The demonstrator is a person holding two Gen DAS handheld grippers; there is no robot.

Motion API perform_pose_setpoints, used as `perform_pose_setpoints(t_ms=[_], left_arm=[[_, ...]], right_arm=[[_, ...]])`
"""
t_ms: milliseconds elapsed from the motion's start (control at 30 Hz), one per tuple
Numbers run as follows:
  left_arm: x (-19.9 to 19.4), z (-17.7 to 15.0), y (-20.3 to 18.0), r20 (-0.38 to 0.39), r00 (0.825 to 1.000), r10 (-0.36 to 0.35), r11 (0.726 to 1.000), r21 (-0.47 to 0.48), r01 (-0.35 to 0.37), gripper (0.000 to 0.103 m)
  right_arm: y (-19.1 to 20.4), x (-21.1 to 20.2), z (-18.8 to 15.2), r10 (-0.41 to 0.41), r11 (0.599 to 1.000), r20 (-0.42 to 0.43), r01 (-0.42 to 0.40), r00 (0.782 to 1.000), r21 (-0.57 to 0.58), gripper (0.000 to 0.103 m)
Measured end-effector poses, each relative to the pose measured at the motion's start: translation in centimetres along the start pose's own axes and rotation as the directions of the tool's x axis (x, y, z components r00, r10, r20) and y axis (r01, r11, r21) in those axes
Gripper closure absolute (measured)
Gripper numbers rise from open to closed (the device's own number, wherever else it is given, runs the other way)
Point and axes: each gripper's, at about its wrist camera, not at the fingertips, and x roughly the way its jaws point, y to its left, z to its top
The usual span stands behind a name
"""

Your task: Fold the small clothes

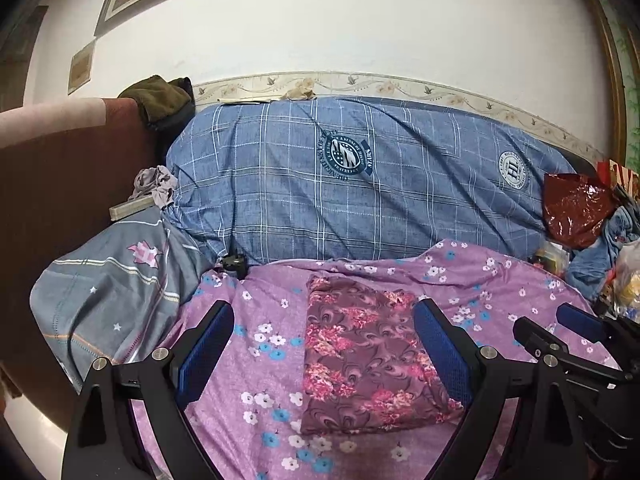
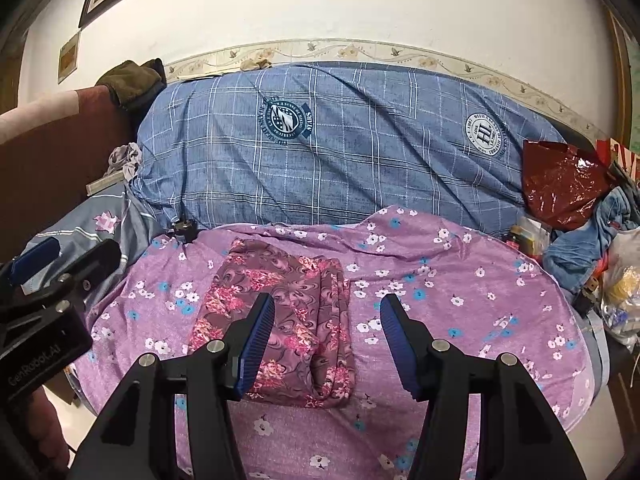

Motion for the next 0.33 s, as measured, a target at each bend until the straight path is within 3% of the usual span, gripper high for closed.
perform_pose_setpoints(t_ms=[200, 333], left_arm=[[5.2, 0.4, 1.9, -0.058, 0.998, -0.001, 0.998, -0.061, -0.003, 0.011], [12.3, 0.8, 5.7, -0.133, 0.987, 0.094, 0.984, -0.139, -0.112, 0.011]], right_arm=[[-2.6, 4.9, 0.6, -0.010, 0.999, -0.041, 0.011, 0.999, 0.041, 0.044], [-7.2, 10.0, 1.0, -0.086, 0.991, -0.054, 0.092, 0.995, 0.102, 0.040]])
